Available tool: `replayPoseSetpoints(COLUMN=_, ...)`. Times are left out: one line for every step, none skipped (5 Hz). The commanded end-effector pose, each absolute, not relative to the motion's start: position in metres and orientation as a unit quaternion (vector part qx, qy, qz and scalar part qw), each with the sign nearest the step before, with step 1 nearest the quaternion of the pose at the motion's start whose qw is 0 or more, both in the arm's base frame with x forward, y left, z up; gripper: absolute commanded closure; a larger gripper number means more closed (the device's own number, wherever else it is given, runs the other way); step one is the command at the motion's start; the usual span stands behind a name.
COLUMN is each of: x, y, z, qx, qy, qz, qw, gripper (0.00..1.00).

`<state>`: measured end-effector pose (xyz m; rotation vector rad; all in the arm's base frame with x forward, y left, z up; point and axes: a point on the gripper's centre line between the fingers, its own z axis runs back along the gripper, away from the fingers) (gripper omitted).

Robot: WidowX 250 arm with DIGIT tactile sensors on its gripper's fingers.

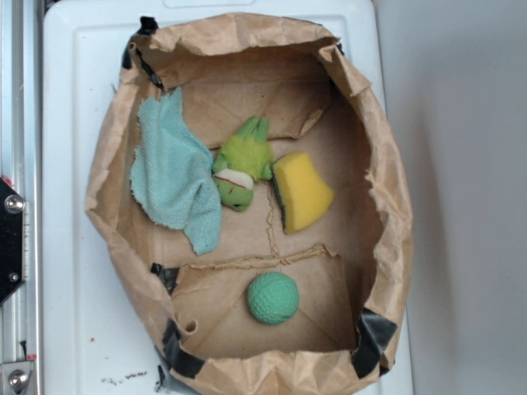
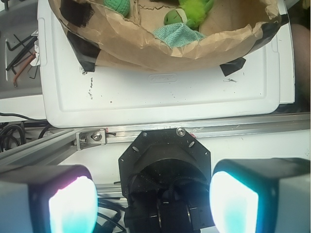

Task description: Grab the blue cloth.

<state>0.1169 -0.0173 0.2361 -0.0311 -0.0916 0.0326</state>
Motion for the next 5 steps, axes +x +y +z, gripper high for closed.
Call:
replayPoseSetpoints(x=0.117, y=-0.017, z=0.236, qx=-0.016, qy=-0.046, qz=0.016, qw=0.999, gripper=0.00)
replayPoseSetpoints(x=0.150, y=-0.006, z=0.233, qx=-0.026, qy=-0.075, qz=0.003, qw=0.997, gripper=0.00)
replayPoseSetpoints(x=0.193, y=0.014, z=0.219, qx=-0.018, qy=-0.087, qz=0.008, qw=0.996, gripper=0.00)
replayPoseSetpoints(x=0.219, y=0.029, z=0.203, qx=-0.019, qy=-0.086, qz=-0.001, qw=0.996, gripper=0.00)
replayPoseSetpoints(x=0.242, y=0.042, z=0.189, qx=-0.005, qy=-0.098, qz=0.013, qw=0.995, gripper=0.00)
